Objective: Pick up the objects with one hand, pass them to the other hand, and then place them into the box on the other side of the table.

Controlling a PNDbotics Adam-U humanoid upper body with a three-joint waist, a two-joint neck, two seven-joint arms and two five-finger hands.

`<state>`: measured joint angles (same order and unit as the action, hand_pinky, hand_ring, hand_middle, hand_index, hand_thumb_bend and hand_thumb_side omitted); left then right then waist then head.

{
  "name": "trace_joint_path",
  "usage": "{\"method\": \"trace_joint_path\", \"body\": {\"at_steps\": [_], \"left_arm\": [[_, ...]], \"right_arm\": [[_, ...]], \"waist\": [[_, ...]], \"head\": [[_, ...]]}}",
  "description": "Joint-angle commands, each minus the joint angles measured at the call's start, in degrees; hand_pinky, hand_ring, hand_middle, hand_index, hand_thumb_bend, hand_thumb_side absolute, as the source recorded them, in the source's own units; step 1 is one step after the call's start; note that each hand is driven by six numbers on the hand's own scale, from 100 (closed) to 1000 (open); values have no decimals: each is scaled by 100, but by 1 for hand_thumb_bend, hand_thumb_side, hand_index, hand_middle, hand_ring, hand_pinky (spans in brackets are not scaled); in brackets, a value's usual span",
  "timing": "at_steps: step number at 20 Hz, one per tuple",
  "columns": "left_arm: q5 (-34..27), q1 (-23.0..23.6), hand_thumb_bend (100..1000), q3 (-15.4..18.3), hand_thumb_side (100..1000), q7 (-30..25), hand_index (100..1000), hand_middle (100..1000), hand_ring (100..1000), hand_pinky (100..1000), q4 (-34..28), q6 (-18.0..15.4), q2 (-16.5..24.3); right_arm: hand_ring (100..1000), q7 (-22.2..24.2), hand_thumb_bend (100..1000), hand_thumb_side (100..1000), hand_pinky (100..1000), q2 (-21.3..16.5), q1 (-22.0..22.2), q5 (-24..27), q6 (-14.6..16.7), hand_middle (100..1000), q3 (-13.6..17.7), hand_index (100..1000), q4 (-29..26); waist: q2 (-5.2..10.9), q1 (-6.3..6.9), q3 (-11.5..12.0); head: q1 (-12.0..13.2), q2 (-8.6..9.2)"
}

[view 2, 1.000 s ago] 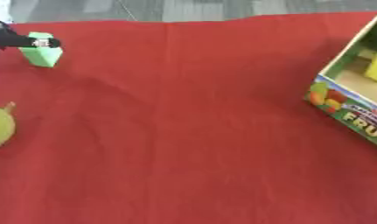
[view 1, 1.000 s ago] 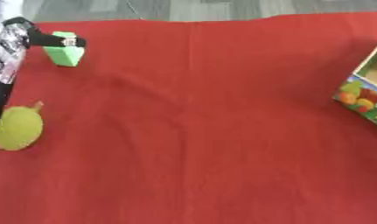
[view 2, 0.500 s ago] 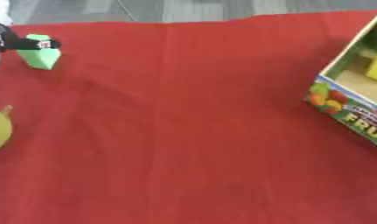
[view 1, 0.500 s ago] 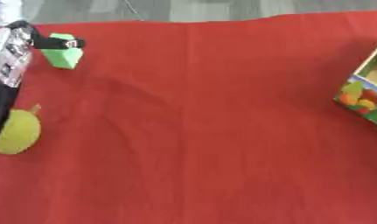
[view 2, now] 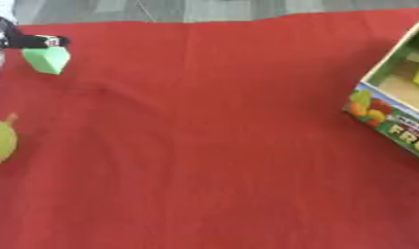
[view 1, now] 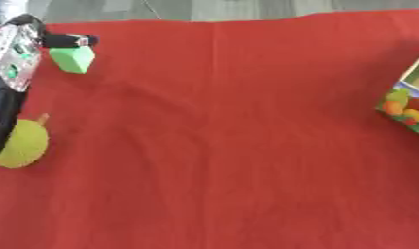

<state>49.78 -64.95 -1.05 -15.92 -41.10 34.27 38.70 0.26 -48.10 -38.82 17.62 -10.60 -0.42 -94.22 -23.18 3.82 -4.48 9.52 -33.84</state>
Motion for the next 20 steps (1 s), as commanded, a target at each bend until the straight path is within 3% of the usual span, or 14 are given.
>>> {"method": "trace_joint_path", "body": {"at_steps": [1,16,20], "left_arm": [[78,-103,831,126,722,31,811,734,807,843,2,67,125],[146,-137,760,174,720,45,742,729,803,836,137,204,56],[209,-149,617,186,653,45,711,728,802,833,151,250,44]], "right_arm": [[882,15,153,421,824,-122,-68,-46,28,810,81,884,-42],[883,43,133,439,826,-90,-49,-108,31,810,78,884,-30],[884,49,128,442,826,-87,-44,-115,29,810,75,884,-26]], "waist": [[98,-17,-15],[9,-6,-58],[10,-2,-62]], "head": [[40,55],[141,80],[153,76]]}}
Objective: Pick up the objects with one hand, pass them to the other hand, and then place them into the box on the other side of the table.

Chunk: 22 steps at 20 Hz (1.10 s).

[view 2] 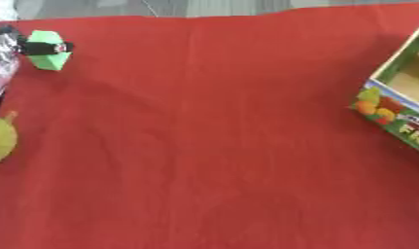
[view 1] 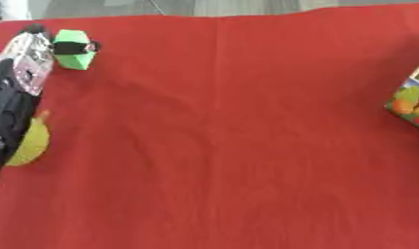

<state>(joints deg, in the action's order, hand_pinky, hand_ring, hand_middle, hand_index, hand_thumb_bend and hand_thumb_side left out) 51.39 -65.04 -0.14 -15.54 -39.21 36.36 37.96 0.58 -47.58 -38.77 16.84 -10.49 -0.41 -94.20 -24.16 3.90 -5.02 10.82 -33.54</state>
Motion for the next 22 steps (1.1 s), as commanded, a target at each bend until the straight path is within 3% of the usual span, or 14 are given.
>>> {"method": "trace_joint_path", "body": {"at_steps": [1,8,11,22], "left_arm": [[58,-141,566,100,616,12,704,727,802,832,-35,58,116],[17,-155,411,104,491,37,659,708,791,819,-40,110,90],[-64,-173,321,79,393,11,636,698,782,814,-125,69,80],[-596,-119,178,-147,334,-276,605,670,760,809,-800,-203,131]], "right_arm": [[884,19,126,443,827,-138,-50,-37,20,810,75,884,-28],[885,23,121,443,827,-146,-24,-41,33,811,75,884,-24],[885,19,118,439,828,-151,-1,-17,38,811,79,884,-17],[885,-2,115,416,828,-179,93,161,68,810,61,884,0]], "waist": [[109,-9,-11],[145,-19,-13],[204,-42,28],[579,-164,225]], "head": [[27,42],[27,13],[-11,-46],[-250,-275]]}}
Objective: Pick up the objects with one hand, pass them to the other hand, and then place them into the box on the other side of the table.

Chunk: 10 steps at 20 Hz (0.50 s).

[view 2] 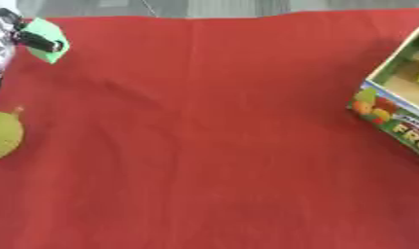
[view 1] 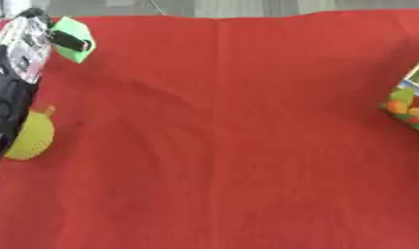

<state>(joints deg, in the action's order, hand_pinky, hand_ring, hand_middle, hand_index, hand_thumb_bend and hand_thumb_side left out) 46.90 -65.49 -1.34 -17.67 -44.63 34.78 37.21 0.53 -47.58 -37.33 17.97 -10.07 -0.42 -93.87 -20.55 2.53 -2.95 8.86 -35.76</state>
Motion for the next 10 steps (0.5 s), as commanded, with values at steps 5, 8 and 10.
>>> {"method": "trace_joint_path", "body": {"at_steps": [5,8,10], "left_arm": [[-595,134,117,-210,332,-300,604,662,753,808,-915,-298,347],[-903,351,100,-285,334,-473,608,658,751,808,-1409,-564,431],[-1111,536,100,-313,345,-576,615,659,751,811,-1747,-760,472]], "right_arm": [[885,-9,122,398,828,-212,-2,131,50,810,67,884,-37],[885,0,125,390,829,-226,13,195,65,811,57,884,-67],[885,15,126,386,830,-240,25,228,72,810,45,884,-93]], "waist": [[394,-92,126],[500,-134,176],[562,-162,205]], "head": [[-229,-154],[-294,-199],[-330,-201]]}}
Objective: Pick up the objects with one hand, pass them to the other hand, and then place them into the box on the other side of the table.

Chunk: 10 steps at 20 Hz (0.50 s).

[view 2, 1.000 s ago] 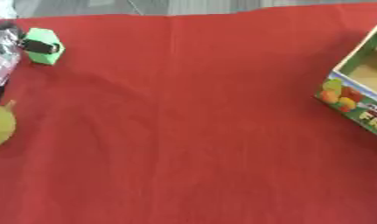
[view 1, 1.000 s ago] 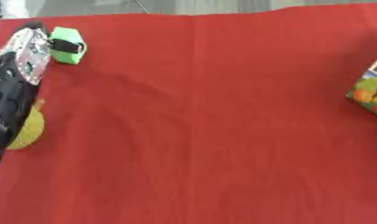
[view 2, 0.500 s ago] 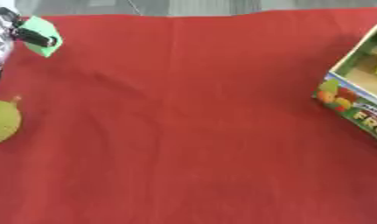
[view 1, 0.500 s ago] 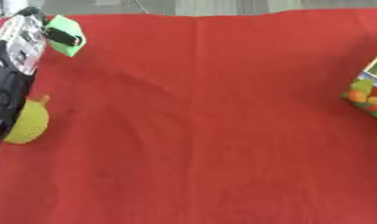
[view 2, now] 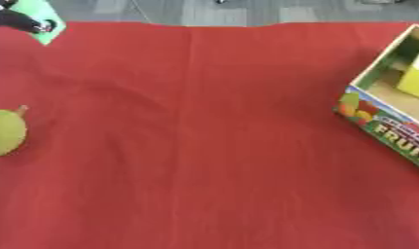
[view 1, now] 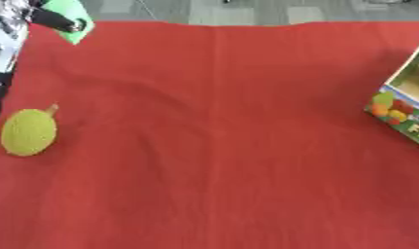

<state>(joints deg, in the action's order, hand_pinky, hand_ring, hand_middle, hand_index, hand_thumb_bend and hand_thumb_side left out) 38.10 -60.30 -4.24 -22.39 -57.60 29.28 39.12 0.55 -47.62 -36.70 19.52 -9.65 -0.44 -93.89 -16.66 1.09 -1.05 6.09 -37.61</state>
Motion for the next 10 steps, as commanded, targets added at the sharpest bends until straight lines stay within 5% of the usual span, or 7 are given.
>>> {"method": "trace_joint_path", "body": {"at_steps": [1,10], "left_arm": [[-337,116,100,-32,355,-135,618,658,751,809,-621,-315,300],[-1218,1141,100,26,354,27,619,640,731,803,-2054,-1194,237]], "right_arm": [[885,20,126,385,830,-245,-32,87,34,810,41,884,-106],[887,245,182,340,834,-298,-43,112,75,812,-91,884,-574]], "waist": [[196,-29,30],[312,-156,111]], "head": [[-72,-16],[-273,-104]]}}
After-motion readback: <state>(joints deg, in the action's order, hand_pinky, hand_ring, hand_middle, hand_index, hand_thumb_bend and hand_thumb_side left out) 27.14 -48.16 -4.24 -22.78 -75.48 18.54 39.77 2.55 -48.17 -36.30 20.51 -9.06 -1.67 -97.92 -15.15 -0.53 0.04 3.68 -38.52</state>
